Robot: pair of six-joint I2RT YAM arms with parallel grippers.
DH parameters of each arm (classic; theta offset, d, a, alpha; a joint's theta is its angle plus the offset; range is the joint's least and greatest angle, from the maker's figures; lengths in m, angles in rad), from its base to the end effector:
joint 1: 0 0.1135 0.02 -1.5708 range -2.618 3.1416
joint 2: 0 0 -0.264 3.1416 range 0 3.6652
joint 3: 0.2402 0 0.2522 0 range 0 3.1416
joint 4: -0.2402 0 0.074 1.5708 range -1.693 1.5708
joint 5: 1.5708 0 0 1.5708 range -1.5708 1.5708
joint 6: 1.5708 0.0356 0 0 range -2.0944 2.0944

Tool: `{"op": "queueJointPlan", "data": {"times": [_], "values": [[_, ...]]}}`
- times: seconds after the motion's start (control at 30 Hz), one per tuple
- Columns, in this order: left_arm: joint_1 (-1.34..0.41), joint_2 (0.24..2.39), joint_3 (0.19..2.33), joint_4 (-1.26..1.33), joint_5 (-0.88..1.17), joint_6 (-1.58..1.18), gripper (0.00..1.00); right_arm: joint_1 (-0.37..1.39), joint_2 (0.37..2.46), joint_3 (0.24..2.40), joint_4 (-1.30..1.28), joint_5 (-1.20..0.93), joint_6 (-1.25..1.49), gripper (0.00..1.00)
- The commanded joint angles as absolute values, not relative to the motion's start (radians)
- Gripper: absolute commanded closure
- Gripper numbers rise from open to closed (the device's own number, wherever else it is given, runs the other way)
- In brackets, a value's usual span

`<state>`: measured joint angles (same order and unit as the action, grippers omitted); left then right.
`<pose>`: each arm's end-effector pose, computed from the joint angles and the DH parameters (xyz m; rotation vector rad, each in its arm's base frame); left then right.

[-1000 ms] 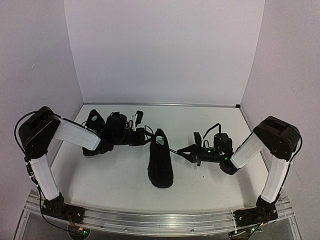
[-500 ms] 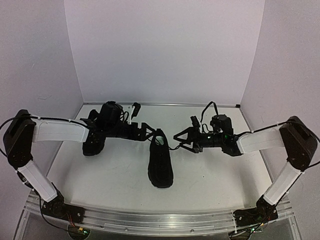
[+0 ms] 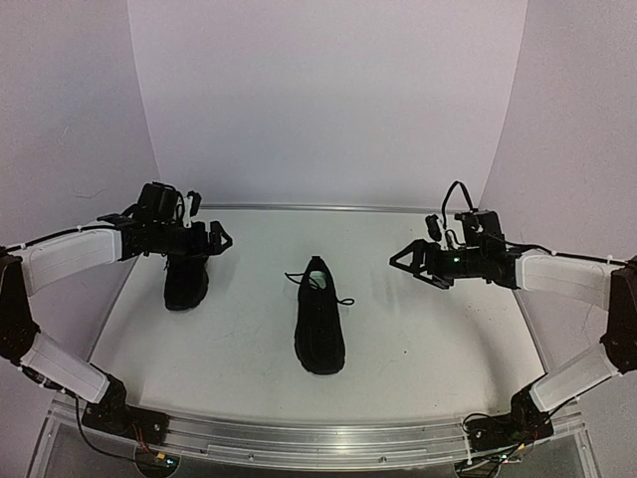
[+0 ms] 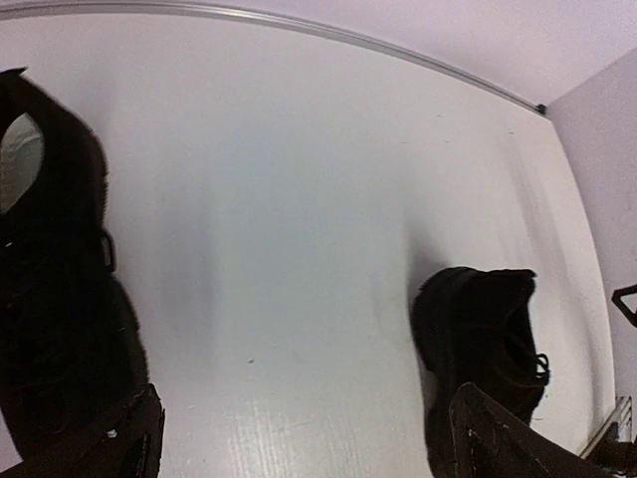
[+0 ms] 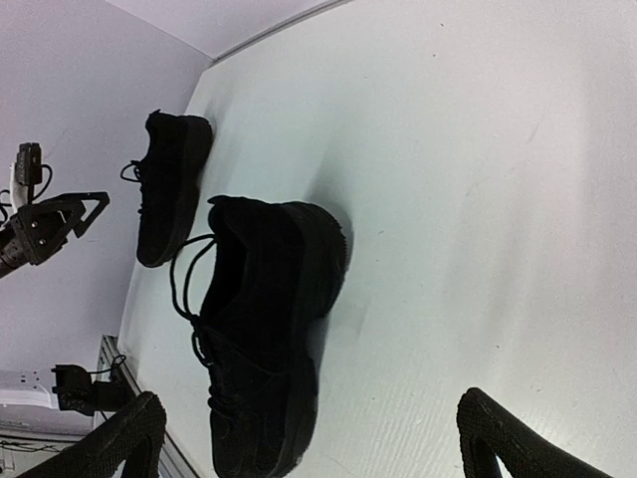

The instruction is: Tie the shoes

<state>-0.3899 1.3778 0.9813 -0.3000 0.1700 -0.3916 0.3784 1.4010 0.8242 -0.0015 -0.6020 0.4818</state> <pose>0.2772 -0.1204 0.2634 0.0907 2.3263 -0.5973 0.2713 0.1296 0.2339 -0.2584 2.2406 1.1297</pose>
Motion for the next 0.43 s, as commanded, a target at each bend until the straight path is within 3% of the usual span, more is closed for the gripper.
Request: {"op": "queueJointPlan", "data": {"times": [0.0,0.4], "values": [[-0.377,1.378,0.93,-0.363,0.14,-0.387,0.0,0.373,1.471,0.803,-0.042,-0.581,0.395,0.02],[-0.382,1.341,0.855,-0.331,0.115,-0.399,0.0,0.374,1.48,0.743,0.045,-0.631,0.394,0.02]]}}
